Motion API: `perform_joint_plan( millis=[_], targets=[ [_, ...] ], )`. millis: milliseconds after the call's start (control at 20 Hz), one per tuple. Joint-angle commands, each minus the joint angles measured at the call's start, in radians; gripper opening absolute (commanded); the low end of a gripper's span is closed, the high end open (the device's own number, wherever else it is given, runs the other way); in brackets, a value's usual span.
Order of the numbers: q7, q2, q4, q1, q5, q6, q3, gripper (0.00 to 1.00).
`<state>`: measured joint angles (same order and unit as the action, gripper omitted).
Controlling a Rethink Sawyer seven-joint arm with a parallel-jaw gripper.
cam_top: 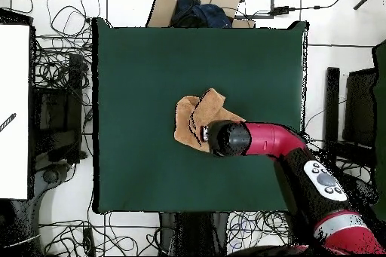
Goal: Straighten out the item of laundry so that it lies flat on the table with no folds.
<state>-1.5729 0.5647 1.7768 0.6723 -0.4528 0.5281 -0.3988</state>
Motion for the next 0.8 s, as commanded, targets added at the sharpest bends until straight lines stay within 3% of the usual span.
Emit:
perform_joint_plan(
  millis=[50,800],
  targets=[
    [0.073,-0.016,-0.024,-0.020,-0.066,-0.031,-0.088,1.00],
    [0.056,0.021,0.005,-0.017,-0.054,-0.037,-0.097,1.00]
  ],
)
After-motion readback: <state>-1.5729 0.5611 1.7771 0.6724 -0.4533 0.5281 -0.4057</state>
